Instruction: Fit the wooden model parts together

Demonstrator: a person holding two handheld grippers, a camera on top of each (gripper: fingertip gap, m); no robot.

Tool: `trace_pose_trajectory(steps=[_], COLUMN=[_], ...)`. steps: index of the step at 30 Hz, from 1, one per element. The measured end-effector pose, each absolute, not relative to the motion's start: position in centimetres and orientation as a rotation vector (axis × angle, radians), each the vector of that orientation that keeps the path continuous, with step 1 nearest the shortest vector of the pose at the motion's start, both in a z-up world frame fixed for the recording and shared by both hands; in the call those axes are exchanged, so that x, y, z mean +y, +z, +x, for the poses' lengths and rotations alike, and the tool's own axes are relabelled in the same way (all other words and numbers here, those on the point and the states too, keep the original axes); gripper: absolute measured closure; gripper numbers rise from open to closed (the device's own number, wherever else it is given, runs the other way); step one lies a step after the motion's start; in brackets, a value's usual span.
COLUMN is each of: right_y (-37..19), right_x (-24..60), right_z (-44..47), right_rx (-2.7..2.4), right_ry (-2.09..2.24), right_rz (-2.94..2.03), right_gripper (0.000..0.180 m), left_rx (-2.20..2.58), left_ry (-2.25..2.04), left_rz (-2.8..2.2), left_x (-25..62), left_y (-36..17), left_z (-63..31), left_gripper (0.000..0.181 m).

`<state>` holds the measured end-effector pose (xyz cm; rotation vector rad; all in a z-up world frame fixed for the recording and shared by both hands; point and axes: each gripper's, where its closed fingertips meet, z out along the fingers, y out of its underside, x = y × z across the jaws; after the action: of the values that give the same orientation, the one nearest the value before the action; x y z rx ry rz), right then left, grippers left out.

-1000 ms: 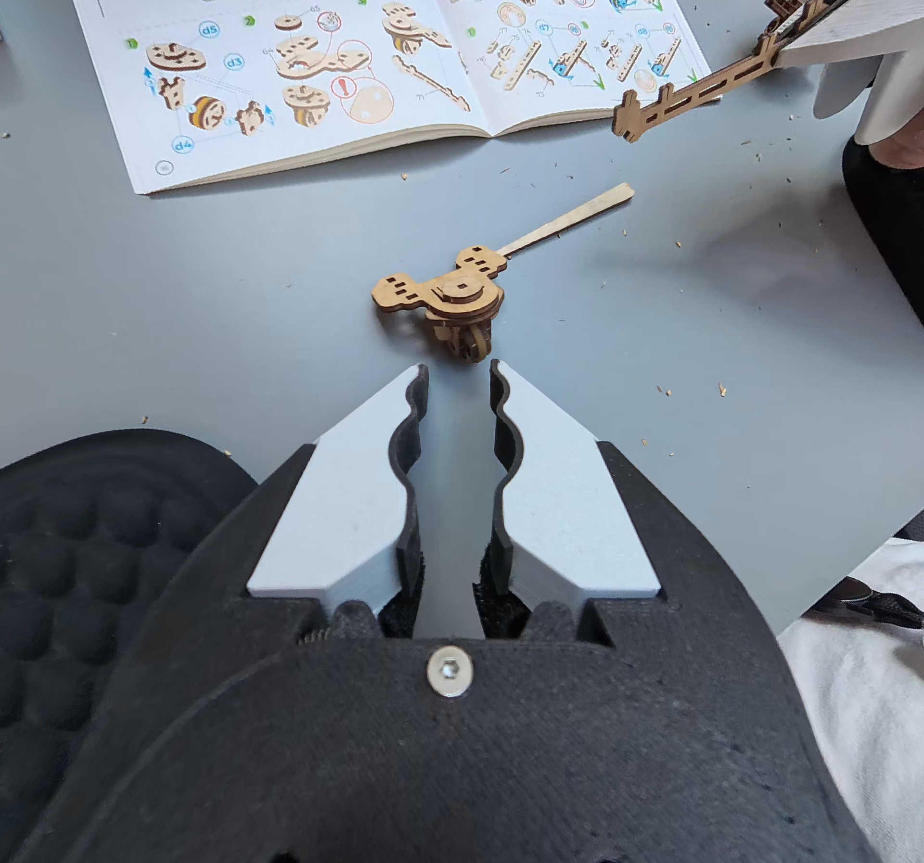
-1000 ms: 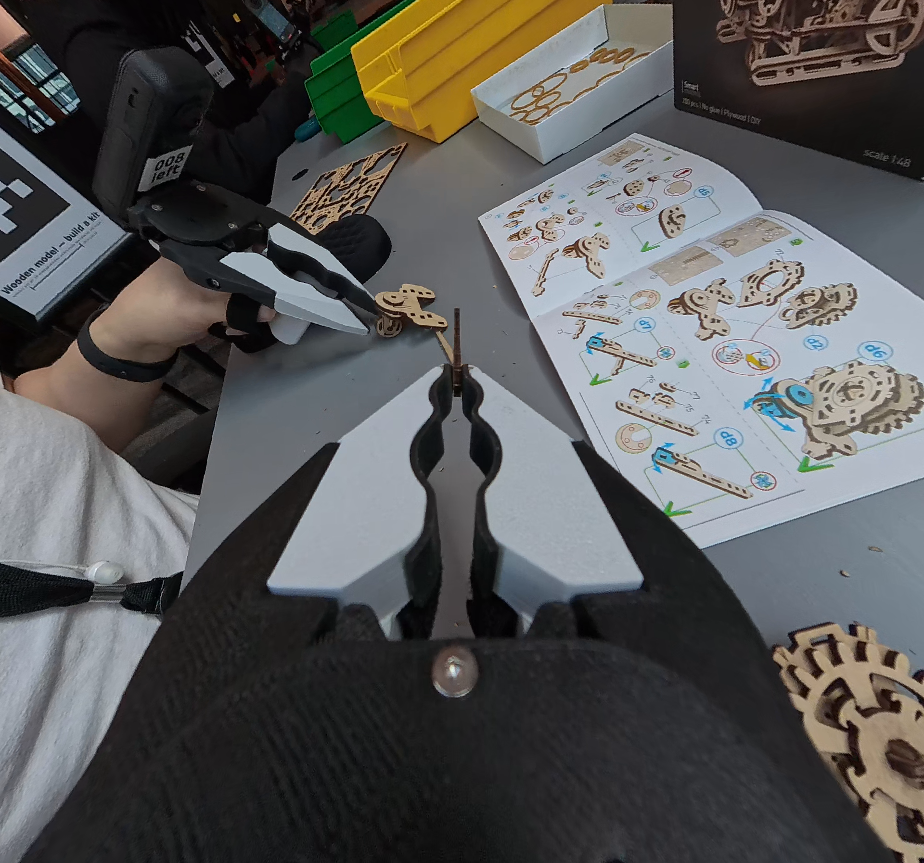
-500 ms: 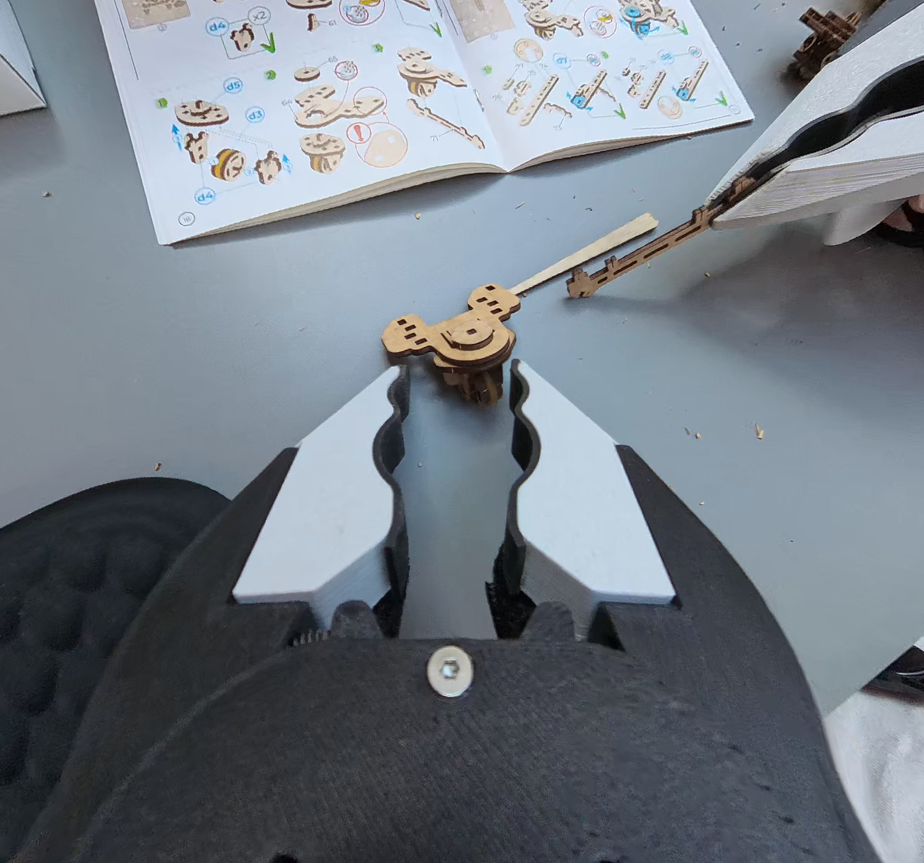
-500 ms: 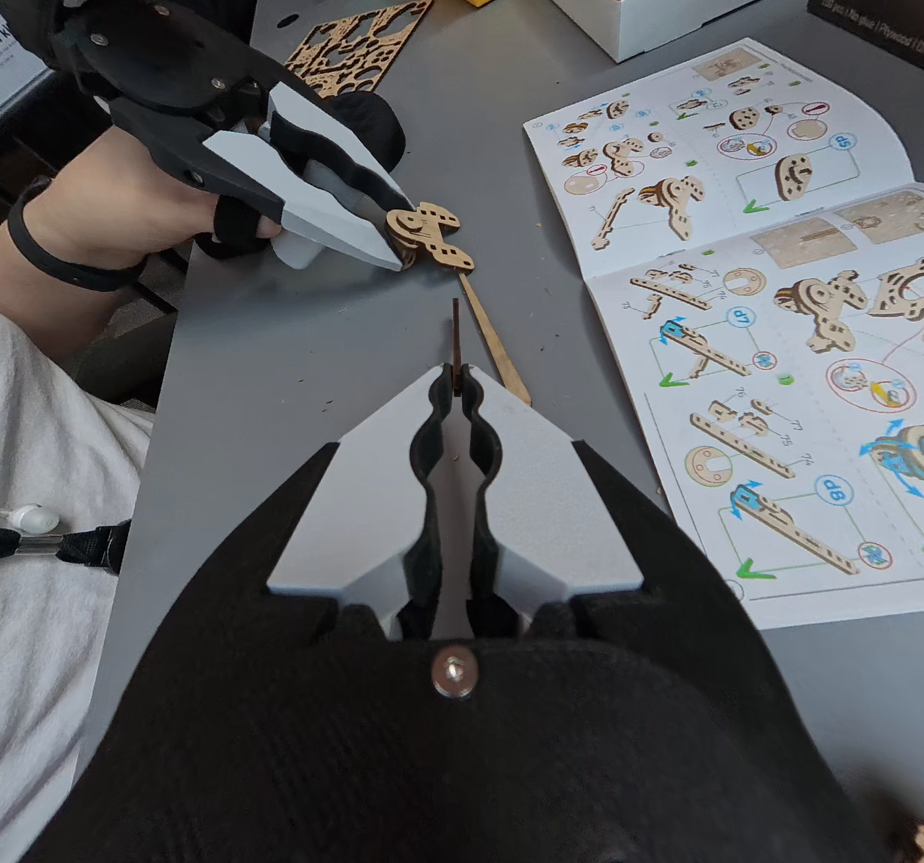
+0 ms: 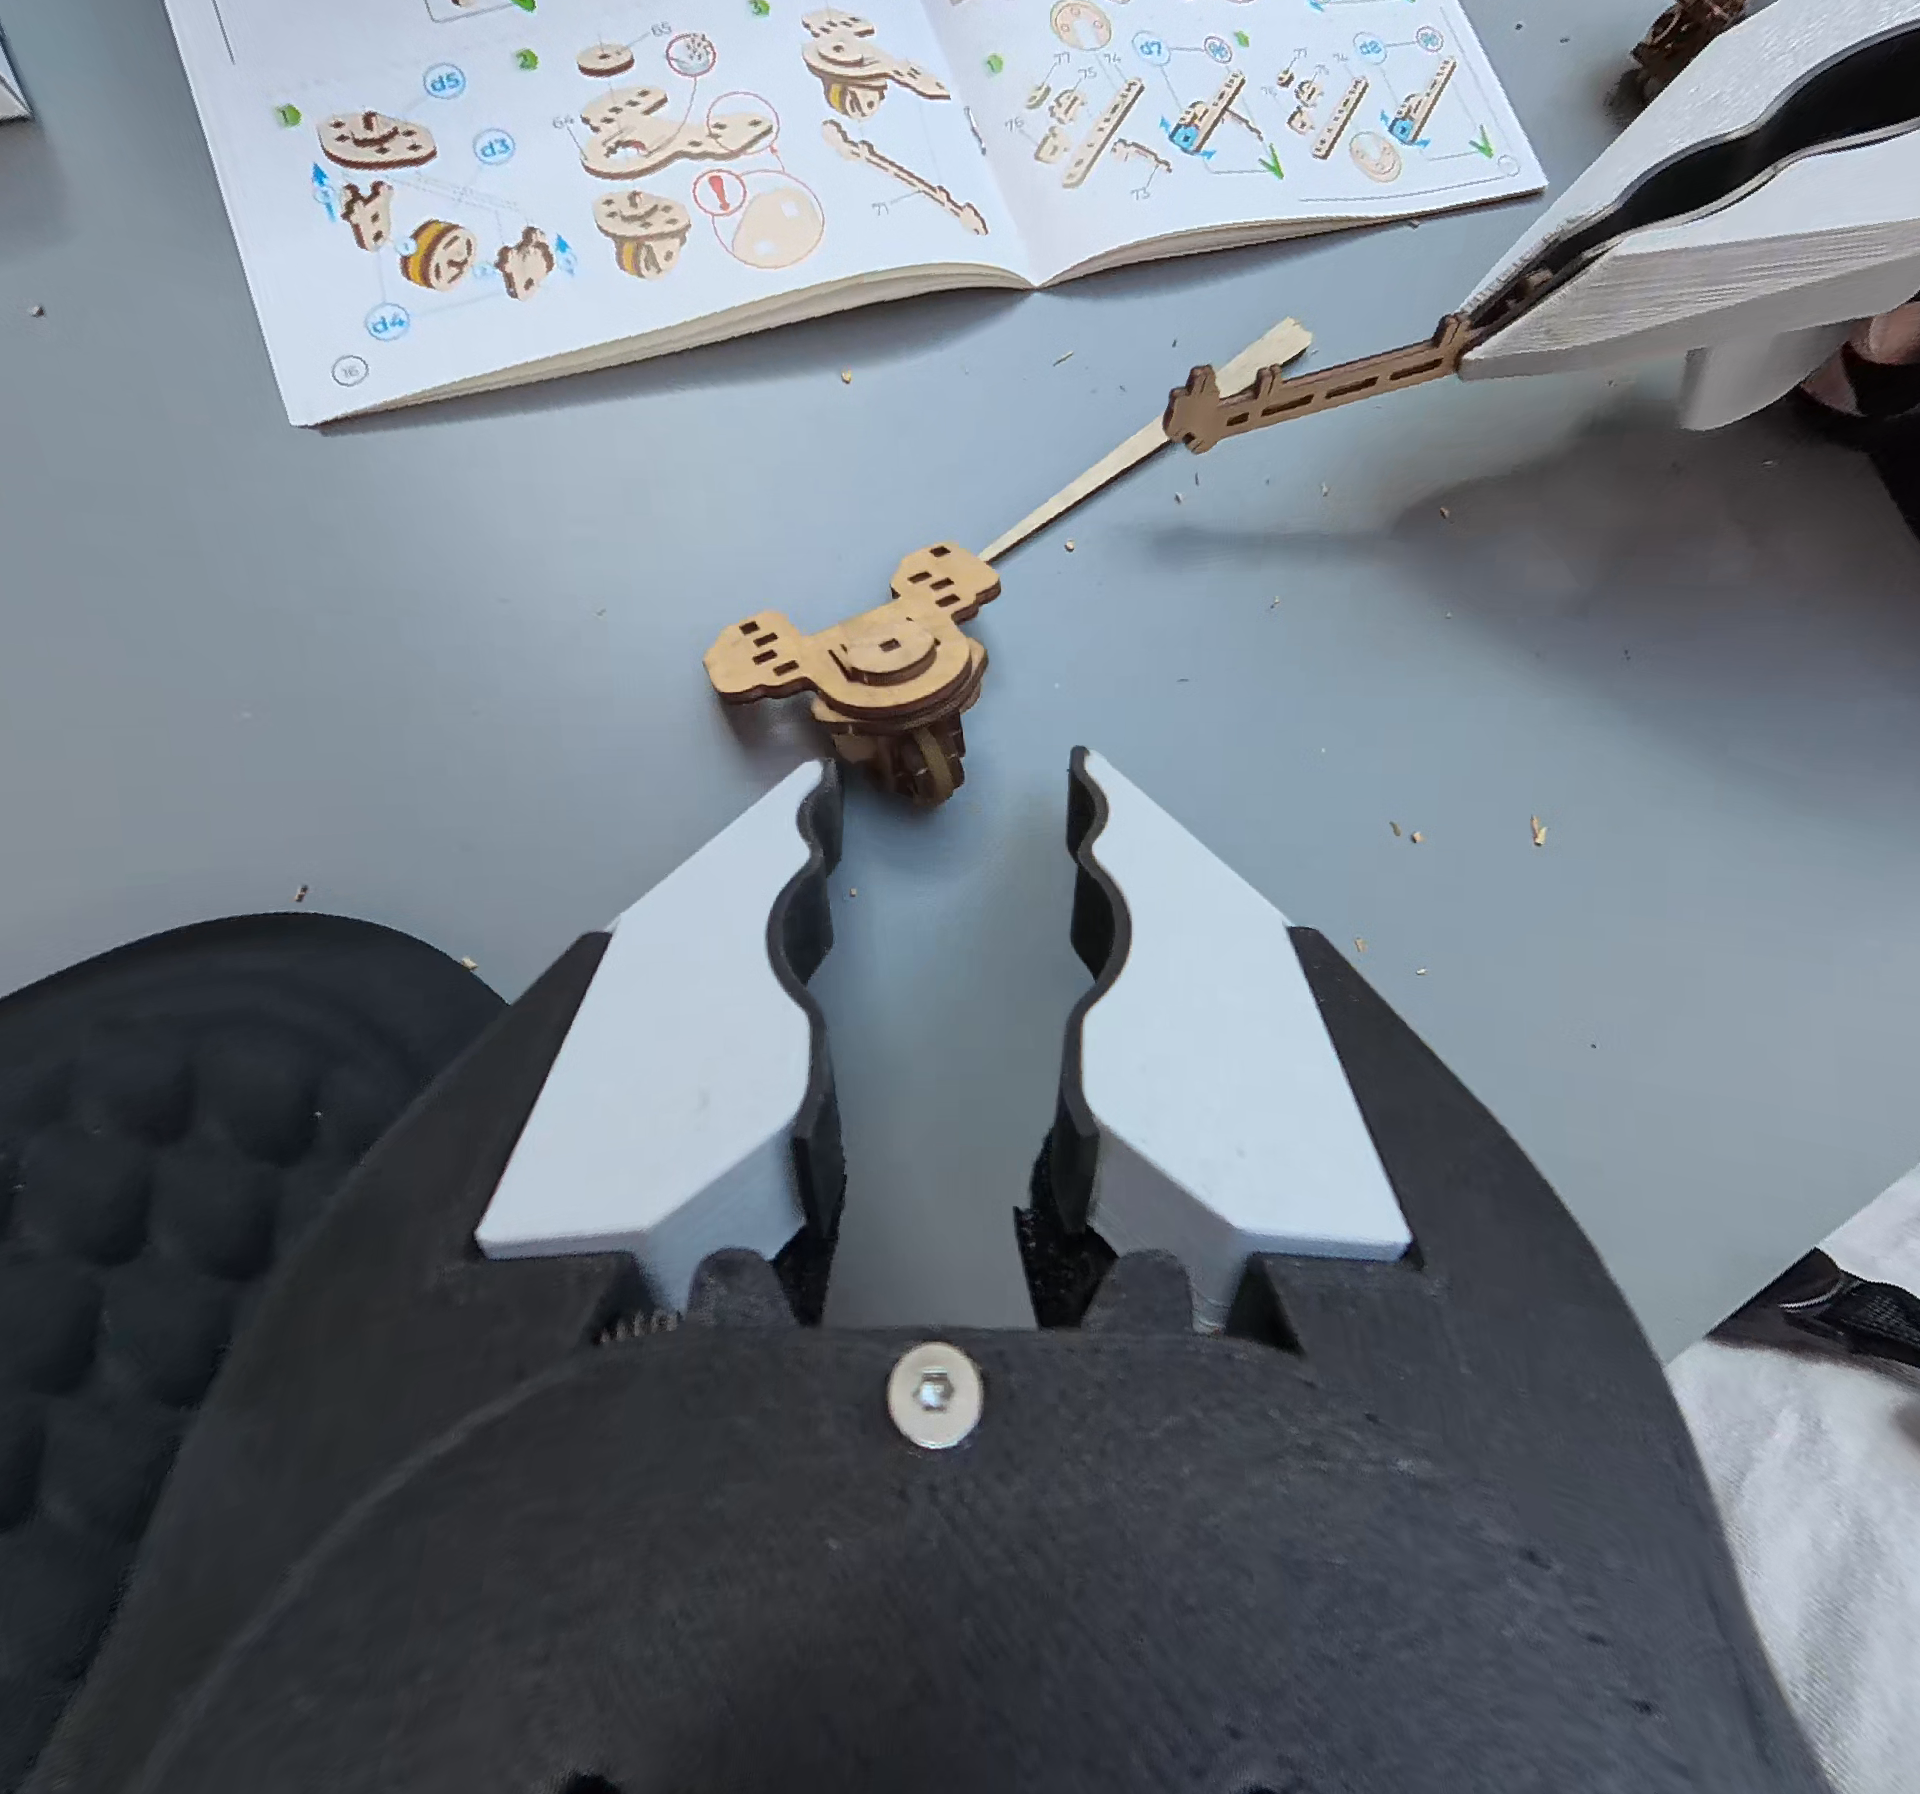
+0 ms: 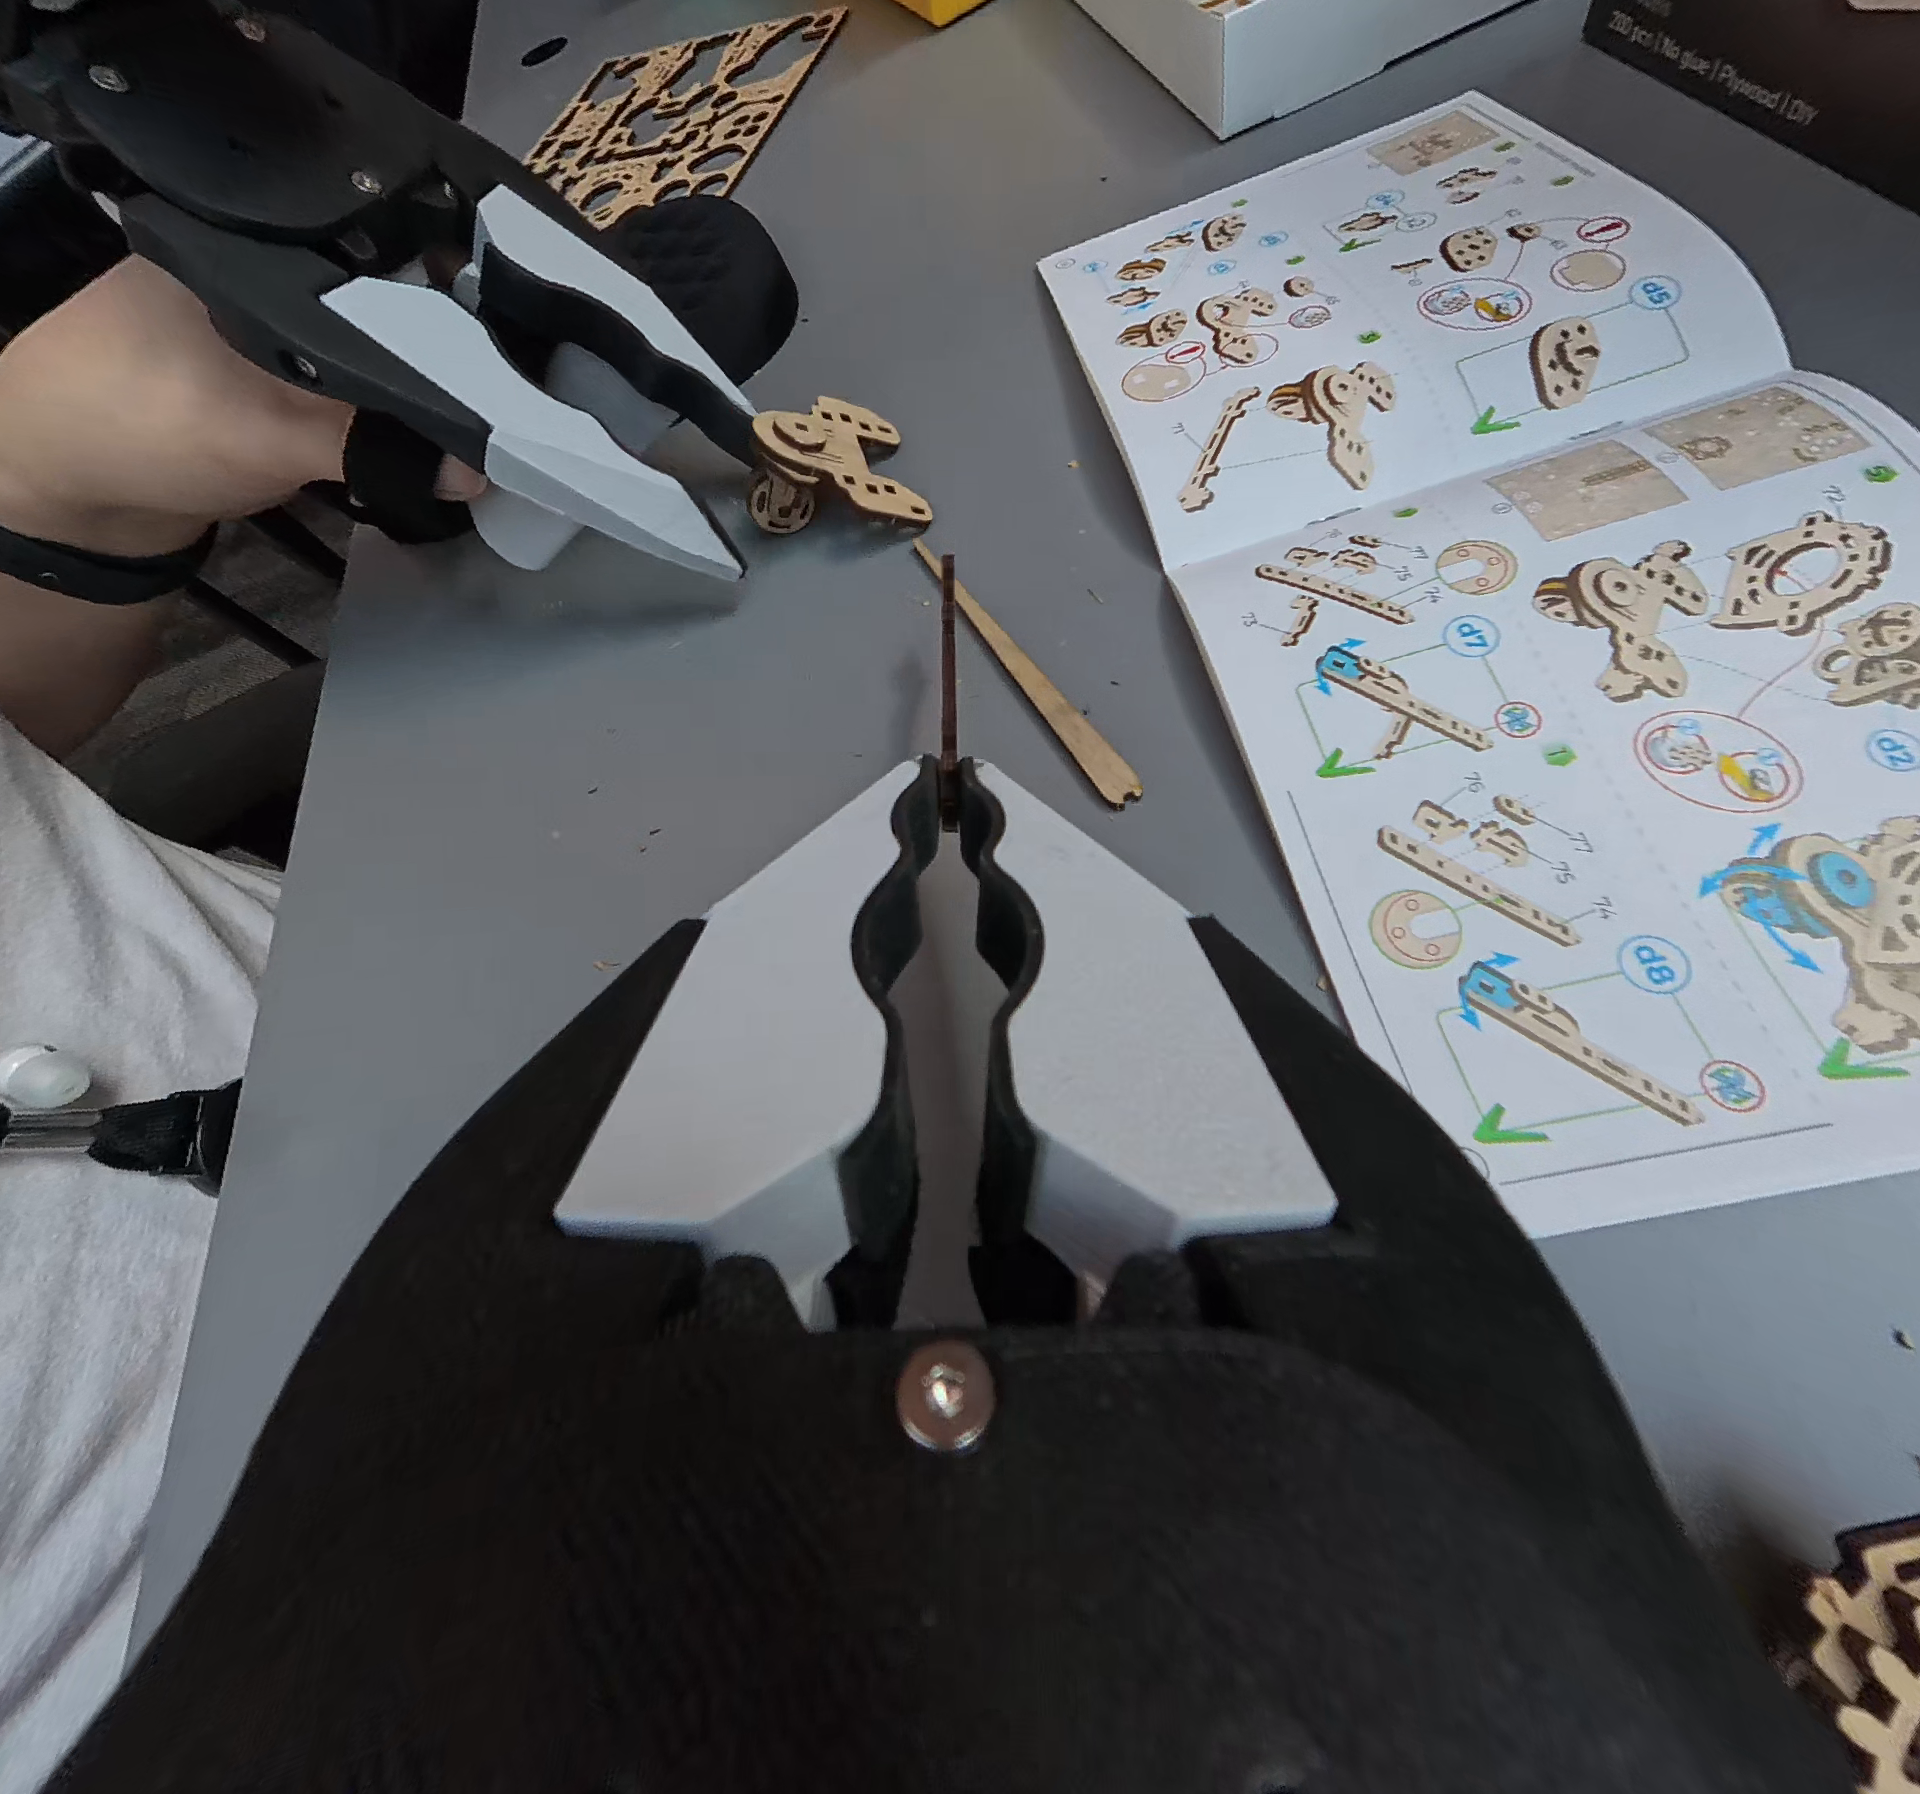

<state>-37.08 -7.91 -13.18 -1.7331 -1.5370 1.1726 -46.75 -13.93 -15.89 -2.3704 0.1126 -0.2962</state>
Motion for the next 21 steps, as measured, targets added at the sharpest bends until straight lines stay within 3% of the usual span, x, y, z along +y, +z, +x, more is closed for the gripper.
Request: trace_pose_trajectory(steps=[1,9,21], right_y=[-13.0,-12.5,-13.6], right_x=[-8.1,-8.5,-8.6], right_z=[-37.1,-37.3,-37.6], right_rx=[-1.529,-1.474,-1.537], right_ry=[1.2,1.356,1.254], right_rz=[-1.734,-1.765,-1.768], right_gripper=[0.178,0.178,0.178], left_rx=[0.106,0.072,0.097], left_ry=[-0.302,-0.387,-0.398], left_rz=[-2.366,-2.313,-2.263], left_x=[-14.1,-15.1,-14.7], left_y=[-15.8,-14.7,-14.0], left_z=[-46.9,-48.4,-48.0], left_gripper=[0.135,0.144,0.15])
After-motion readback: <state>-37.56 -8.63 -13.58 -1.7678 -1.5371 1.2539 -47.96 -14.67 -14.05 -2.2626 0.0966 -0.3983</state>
